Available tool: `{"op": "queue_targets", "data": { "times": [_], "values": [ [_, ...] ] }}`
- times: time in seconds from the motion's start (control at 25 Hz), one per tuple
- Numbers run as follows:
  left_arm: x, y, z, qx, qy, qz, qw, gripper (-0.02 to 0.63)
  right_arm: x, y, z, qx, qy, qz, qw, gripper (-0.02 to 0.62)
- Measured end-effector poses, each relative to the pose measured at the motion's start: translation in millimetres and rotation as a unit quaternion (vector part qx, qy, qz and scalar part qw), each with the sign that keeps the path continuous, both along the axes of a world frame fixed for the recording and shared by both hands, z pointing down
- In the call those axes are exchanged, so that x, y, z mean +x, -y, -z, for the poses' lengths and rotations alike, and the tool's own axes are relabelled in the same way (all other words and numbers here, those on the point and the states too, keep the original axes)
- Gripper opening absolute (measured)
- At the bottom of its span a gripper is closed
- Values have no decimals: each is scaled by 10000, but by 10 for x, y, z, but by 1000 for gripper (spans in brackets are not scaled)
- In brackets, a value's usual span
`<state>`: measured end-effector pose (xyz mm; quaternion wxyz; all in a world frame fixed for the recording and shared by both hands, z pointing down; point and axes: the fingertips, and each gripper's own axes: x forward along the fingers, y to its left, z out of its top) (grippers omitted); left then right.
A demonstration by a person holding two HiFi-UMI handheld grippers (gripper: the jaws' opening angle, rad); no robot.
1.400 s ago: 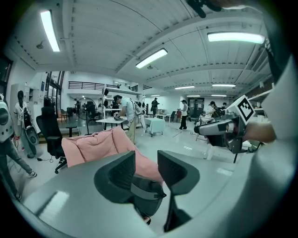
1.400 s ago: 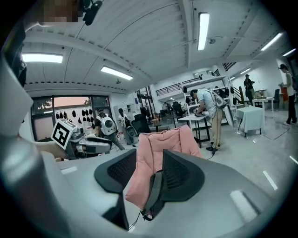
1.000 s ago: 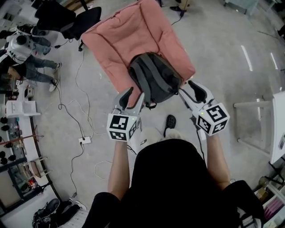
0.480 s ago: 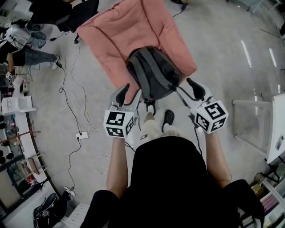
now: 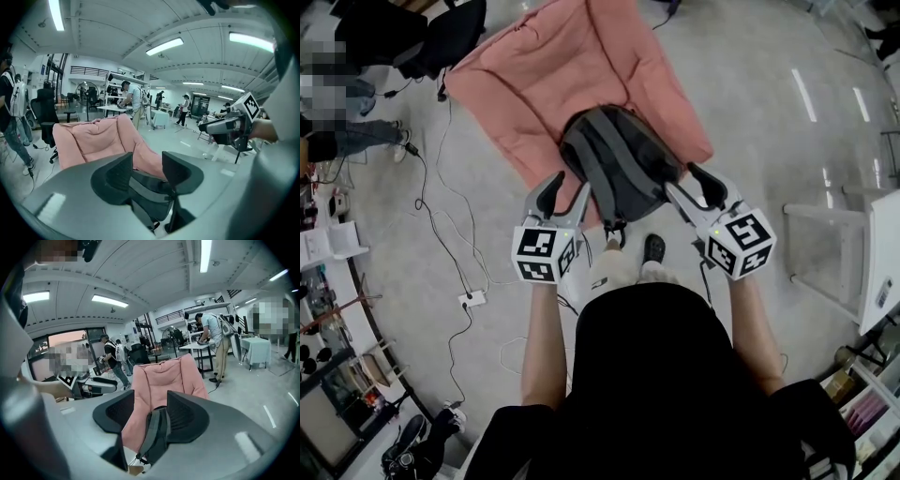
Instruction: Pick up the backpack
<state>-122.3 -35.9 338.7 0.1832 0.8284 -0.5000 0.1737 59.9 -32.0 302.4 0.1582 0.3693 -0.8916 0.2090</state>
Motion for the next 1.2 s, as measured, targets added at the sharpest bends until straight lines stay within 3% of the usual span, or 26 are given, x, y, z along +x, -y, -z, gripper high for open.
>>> {"op": "queue_targets", "data": {
  "times": [0.64, 1.2],
  "values": [
    [-551, 1147, -584, -493, -127, -262, 9984, 201, -567, 956, -469, -474, -612, -153, 9969, 199],
    [-670, 1683, -1286, -1022, -180, -651, 9925, 201, -754, 1459, -1026, -1024, -863, -524, 9896, 199]
  ]
}}
